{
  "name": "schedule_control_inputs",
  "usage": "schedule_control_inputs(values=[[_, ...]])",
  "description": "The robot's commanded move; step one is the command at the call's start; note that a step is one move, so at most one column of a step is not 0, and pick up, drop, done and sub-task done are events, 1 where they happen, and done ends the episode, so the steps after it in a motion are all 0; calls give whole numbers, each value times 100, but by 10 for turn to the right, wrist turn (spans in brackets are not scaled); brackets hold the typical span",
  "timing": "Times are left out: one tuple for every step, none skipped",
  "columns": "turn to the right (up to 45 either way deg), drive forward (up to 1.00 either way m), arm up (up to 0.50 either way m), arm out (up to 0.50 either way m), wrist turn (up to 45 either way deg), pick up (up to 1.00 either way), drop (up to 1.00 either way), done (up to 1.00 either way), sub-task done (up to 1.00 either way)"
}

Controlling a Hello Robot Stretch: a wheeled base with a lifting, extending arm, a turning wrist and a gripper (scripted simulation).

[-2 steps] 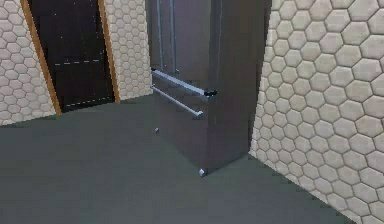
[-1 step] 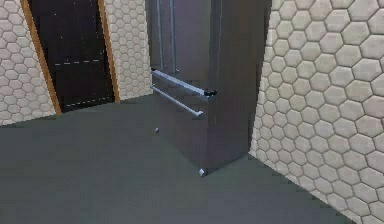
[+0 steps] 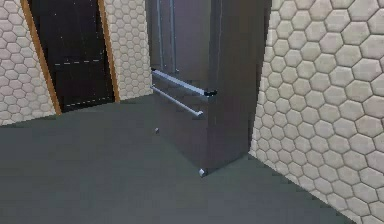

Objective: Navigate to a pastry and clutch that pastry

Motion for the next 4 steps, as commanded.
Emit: schedule_control_inputs(values=[[0,0,0,0,420,0,0,0,0],[0,0,-14,0,0,0,0,0,0],[0,0,0,0,0,100,0,0,0],[0,0,10,0,0,0,0,0,0]])
